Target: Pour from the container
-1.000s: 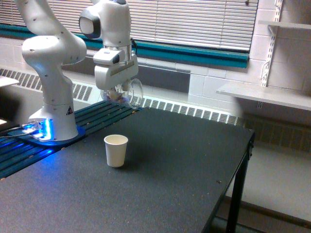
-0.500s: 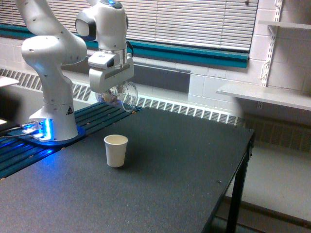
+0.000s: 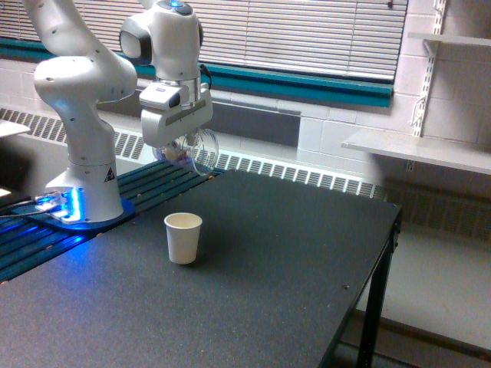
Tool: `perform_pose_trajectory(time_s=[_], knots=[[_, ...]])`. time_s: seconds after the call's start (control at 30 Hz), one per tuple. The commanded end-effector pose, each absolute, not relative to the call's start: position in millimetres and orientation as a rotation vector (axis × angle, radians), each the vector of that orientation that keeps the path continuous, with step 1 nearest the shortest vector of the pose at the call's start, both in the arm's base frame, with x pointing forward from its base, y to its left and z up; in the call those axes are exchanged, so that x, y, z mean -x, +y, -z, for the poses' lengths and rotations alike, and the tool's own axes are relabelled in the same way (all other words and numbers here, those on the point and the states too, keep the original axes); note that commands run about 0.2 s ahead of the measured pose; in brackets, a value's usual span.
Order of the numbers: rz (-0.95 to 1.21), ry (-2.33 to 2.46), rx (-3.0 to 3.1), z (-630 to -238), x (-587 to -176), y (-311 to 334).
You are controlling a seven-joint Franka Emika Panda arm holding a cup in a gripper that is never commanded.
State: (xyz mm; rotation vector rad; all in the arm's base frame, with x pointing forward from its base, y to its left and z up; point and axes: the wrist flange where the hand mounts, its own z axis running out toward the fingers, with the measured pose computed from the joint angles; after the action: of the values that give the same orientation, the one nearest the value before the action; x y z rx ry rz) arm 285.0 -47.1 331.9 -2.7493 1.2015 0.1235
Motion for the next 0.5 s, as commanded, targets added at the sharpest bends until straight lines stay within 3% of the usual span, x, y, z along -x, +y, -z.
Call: perform_pose_trajectory(time_s=[0.03,0.5], knots=[[-0.192,1.206,2.749,-316,-274,-47],[-0.2,1.258,2.732,-316,-269,-64]])
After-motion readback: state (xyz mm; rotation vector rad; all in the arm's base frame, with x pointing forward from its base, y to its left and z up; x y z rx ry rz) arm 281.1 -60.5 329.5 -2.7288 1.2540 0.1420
